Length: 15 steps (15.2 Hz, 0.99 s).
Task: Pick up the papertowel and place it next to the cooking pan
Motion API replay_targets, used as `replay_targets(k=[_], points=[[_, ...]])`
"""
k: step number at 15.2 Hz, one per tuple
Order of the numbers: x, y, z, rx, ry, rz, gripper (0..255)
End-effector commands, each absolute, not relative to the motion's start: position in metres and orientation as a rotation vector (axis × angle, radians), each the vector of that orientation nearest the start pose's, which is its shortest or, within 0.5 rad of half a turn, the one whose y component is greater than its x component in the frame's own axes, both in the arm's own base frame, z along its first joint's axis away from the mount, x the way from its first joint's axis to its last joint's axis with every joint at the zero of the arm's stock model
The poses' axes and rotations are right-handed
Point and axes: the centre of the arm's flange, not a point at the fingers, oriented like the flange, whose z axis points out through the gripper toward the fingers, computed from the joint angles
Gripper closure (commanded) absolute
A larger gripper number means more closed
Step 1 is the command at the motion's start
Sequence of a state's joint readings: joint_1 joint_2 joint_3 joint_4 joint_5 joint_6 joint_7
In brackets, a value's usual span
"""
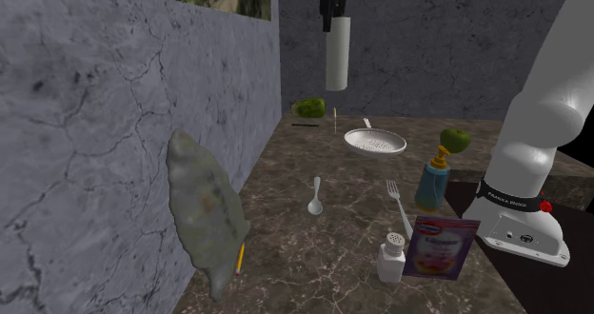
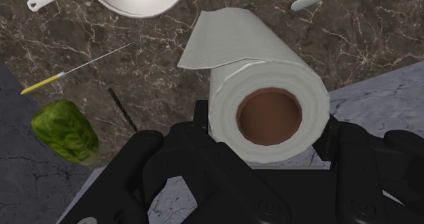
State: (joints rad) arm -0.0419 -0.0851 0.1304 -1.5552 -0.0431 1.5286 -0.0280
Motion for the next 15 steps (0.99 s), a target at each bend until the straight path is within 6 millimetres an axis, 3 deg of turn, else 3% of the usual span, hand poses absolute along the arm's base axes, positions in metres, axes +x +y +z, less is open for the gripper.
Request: replay_targets(k=[1, 2, 15], points=[[0.519, 0.025, 0.687, -3.187, -0.184, -0.095, 255], [0.518, 0.018, 0.690, -3.187, -0.184, -0.095, 255], [0.518, 0.018, 0.622, -3.187, -0.184, -0.095, 255]])
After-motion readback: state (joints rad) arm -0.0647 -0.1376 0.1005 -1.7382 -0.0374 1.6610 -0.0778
